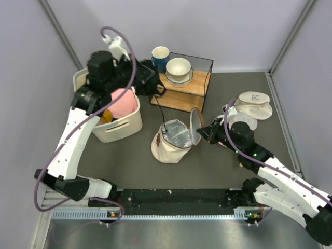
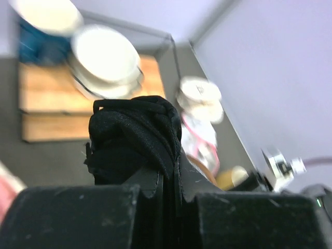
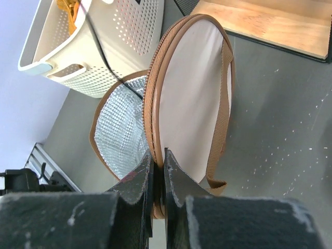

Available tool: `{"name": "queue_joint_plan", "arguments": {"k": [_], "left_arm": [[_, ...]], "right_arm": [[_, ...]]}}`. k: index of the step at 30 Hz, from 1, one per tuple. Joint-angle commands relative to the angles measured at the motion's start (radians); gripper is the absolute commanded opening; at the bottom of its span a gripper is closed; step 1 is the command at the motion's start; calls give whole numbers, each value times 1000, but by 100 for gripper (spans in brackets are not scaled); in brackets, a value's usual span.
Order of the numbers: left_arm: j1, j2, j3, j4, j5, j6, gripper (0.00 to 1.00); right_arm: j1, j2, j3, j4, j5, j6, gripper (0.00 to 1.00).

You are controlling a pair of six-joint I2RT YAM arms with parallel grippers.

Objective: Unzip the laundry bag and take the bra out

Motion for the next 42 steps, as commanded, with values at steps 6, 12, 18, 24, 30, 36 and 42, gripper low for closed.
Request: {"name": "queue_joint_plan", "arguments": {"k": [6, 12, 18, 24, 30, 36, 42], "left_arm": [[200, 3, 293, -160, -347, 152, 0], [361, -5, 221, -180, -366, 141, 0], [430, -23, 28, -140, -339, 115, 0], [430, -42, -31, -138, -355, 134, 0], [430, -93, -184, -85, -350, 127, 0], [430, -114, -335, -54, -268, 170, 87], [430, -190, -236, -82, -113, 173, 99]], "right_arm": [[-12, -28, 47, 19, 18, -30, 0], [-10, -24, 45, 19, 13, -32, 0], [-10, -19, 45, 19, 12, -36, 0], [-10, 2, 51, 19, 7, -40, 0], [-10, 9, 51, 23, 6, -41, 0], [-12, 18, 63, 23, -8, -52, 0], [-9, 19, 93, 19, -2, -75, 0]]}}
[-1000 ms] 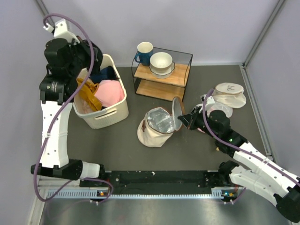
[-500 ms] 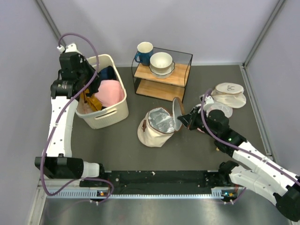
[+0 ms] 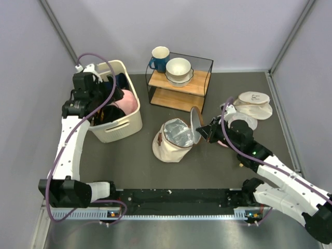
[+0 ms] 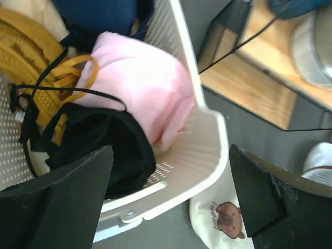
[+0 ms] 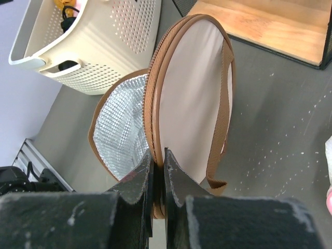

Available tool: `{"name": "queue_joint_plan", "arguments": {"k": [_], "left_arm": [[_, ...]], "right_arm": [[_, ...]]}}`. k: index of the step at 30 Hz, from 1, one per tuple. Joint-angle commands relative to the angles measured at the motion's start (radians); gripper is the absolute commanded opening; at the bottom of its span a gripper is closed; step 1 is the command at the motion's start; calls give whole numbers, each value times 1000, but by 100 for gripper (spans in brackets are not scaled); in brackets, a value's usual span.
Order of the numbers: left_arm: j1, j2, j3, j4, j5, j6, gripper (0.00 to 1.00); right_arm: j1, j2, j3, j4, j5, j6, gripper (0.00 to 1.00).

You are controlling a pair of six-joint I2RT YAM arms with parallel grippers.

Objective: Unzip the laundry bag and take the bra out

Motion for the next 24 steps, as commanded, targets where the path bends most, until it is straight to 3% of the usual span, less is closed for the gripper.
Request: {"name": "queue_joint_plan", "arguments": {"k": [1, 7, 11, 15, 19, 23, 24], "left_arm": [[2, -98, 94, 51, 131, 10, 99], [2, -138, 92, 51, 240, 7, 99], [2, -138, 89, 51, 253, 5, 99], [2, -117, 95, 65, 250, 1, 99], [2, -86, 146, 31, 256, 2, 99], [2, -80, 157, 28, 268, 2, 99], [2, -78, 155, 27, 268, 2, 99]], "right_arm": [[-10, -4, 79, 31, 0, -33, 0], [-12, -10, 114, 5, -3, -44, 0], [-12, 42, 156, 21, -155, -40, 0], [28, 101, 151, 155, -269, 37, 0], [140, 159, 237, 159, -263, -6, 0], [156, 207, 264, 125, -225, 7, 0], [156, 229, 272, 91, -202, -3, 32]]}}
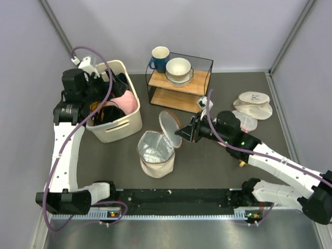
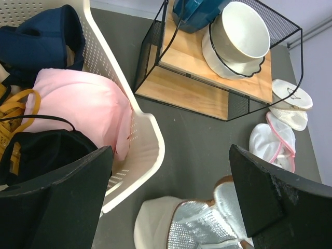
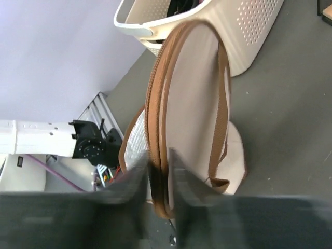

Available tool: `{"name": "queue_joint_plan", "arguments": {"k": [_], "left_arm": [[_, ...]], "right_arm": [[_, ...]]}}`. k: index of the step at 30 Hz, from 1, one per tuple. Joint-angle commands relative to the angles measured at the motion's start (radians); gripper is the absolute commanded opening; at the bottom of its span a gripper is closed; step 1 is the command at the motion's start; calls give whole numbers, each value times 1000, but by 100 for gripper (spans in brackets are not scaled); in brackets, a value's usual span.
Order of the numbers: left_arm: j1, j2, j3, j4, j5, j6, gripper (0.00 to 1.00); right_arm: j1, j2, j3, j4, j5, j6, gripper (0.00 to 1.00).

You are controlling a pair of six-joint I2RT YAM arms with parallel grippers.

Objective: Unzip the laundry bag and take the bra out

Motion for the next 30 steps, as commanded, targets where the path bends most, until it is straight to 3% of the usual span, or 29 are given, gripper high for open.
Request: {"name": "queue_joint_plan", "arguments": {"k": [1, 3, 6, 12, 18, 30], "left_arm": [[2, -4, 44, 16, 23, 0, 99], [2, -7, 36, 12, 28, 0, 99], [2, -12, 32, 2, 23, 6, 99], [2, -5, -8, -4, 26, 14, 99], [2, 16, -95, 21, 52, 14, 99], [2, 2, -103, 44, 53, -18, 99]], "right_arm": [[8, 45, 85, -75, 59, -17, 51], [8, 51, 124, -160, 185, -52, 82], [6, 36, 159, -308, 415, -87, 99], [-87, -19, 176, -446, 681, -90, 99], [-211, -36, 188, -521, 707, -54, 99], [-213, -41, 165, -526, 730, -15, 99]]}}
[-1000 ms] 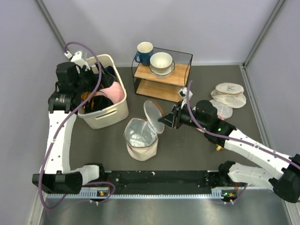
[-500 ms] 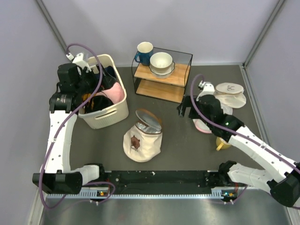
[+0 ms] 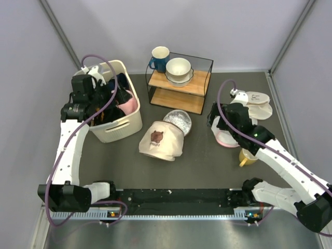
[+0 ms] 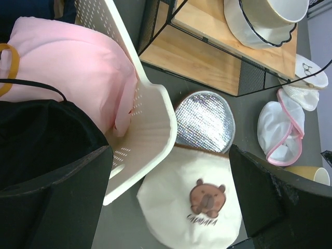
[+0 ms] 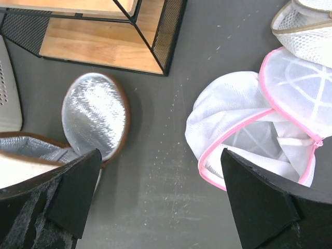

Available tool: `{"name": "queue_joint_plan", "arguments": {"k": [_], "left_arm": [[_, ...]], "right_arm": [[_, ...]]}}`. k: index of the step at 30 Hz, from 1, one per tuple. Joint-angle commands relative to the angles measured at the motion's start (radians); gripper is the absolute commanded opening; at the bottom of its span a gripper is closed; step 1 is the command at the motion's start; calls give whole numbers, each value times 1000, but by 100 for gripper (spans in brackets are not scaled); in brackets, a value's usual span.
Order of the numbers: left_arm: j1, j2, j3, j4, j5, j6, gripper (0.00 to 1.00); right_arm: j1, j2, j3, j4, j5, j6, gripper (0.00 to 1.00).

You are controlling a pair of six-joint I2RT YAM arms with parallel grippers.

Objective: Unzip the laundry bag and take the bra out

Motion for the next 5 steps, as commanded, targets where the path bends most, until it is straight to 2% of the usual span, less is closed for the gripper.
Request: {"name": "queue_joint_plan", "arguments": {"k": [1, 5], "left_arm": [[2, -22, 18, 48, 22, -13, 99], [2, -22, 12, 43, 27, -16, 99]], "right_arm": [[-5, -32, 28, 2, 32, 30, 99], [-8, -27, 32, 1, 12, 4, 99]]}}
